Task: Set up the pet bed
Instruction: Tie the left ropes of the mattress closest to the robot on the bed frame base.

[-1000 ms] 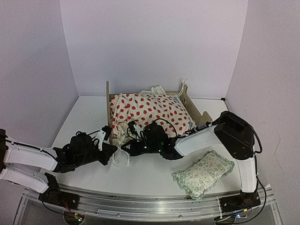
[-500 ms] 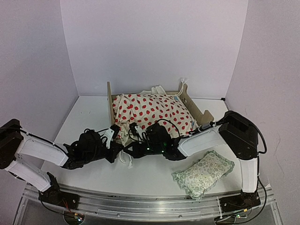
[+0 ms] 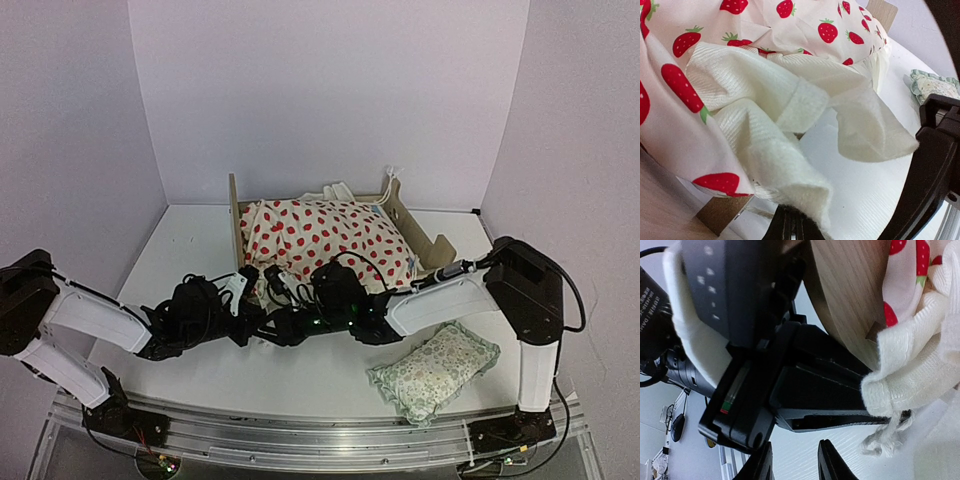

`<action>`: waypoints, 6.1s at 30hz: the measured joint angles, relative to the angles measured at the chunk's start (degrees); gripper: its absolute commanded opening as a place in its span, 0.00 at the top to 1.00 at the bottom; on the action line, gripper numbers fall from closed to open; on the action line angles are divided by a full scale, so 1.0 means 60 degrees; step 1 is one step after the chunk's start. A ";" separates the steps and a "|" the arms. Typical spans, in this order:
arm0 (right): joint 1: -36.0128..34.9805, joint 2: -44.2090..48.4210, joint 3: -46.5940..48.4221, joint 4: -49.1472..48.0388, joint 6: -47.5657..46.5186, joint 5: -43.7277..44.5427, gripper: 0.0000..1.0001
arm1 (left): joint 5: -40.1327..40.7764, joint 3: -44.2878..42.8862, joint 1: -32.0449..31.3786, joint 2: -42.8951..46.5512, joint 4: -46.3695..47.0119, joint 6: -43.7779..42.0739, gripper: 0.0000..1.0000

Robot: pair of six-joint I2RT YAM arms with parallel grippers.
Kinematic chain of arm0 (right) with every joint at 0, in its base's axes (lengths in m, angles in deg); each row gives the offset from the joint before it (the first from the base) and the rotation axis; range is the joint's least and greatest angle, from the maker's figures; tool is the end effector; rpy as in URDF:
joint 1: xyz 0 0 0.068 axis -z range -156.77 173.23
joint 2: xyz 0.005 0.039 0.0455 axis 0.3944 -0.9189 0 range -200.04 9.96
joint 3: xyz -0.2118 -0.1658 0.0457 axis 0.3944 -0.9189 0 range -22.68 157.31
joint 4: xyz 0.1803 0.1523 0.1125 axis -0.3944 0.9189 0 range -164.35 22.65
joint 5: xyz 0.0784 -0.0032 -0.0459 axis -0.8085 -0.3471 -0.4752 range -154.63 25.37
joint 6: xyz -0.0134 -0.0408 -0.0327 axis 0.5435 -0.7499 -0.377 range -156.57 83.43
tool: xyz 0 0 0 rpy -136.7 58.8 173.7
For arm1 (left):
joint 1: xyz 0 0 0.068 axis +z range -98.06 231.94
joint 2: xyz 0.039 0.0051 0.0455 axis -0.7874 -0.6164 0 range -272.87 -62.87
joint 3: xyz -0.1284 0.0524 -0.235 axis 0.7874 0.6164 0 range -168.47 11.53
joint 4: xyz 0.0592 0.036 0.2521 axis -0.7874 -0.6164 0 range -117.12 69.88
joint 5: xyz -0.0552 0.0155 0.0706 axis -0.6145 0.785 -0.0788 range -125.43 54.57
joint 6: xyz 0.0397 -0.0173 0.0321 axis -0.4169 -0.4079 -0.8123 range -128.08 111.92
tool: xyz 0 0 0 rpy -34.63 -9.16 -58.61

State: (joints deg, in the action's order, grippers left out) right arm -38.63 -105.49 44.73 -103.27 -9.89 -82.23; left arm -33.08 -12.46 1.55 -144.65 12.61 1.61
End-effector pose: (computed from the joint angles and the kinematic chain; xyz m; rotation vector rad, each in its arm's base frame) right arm 0.1998 0.3965 0.1744 -0.8603 1.9436 1.2838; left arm 0.1686 -0.2016 0.1531 0.6927 1.9446 -0.6210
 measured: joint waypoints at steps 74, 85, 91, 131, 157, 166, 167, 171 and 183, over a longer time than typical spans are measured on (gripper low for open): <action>0.0810 -0.1269 0.0430 -0.1126 0.0583 0.0286 0.87 | 0.0266 0.0015 0.0106 -0.0189 0.0312 -0.0124 0.99; 0.0845 -0.1391 0.0434 -0.1244 0.0670 0.0383 1.00 | 0.0349 0.0031 0.0155 -0.0185 0.0327 -0.0119 0.93; 0.0849 -0.1409 0.0426 -0.1260 0.0701 0.0330 1.00 | 0.0512 0.0091 0.0225 -0.0158 0.0303 -0.0044 0.62; 0.0841 -0.1990 0.0874 -0.1694 0.0814 0.0651 1.00 | 0.0628 0.0711 0.0095 0.3115 -0.1489 0.1335 0.60; 0.0781 -0.1518 0.0313 -0.1449 0.0771 0.1520 1.00 | 0.0877 0.0672 0.0213 0.0345 -0.1623 0.1467 0.40; 0.0699 -0.1381 0.0295 -0.1440 0.0771 0.1507 1.00 | 0.0876 0.0597 0.0274 -0.0388 -0.0612 0.1069 0.48; 0.0696 -0.1378 0.0295 -0.1443 0.0771 0.1507 1.00 | 0.0888 0.0597 0.0277 -0.0403 -0.0504 0.1036 0.49; 0.0695 -0.1342 0.0295 -0.1444 0.0807 0.1501 1.00 | 0.0897 0.0598 0.0299 -0.0400 0.0089 0.0875 0.48; 0.0558 -0.1342 0.0299 -0.1360 0.0891 0.1471 1.00 | 0.1099 0.0612 0.0306 -0.0650 0.1112 0.0465 0.62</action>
State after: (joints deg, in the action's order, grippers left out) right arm -35.29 -113.54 46.53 -111.43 -4.54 -73.40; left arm -26.48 -8.79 3.39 -148.55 19.29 4.40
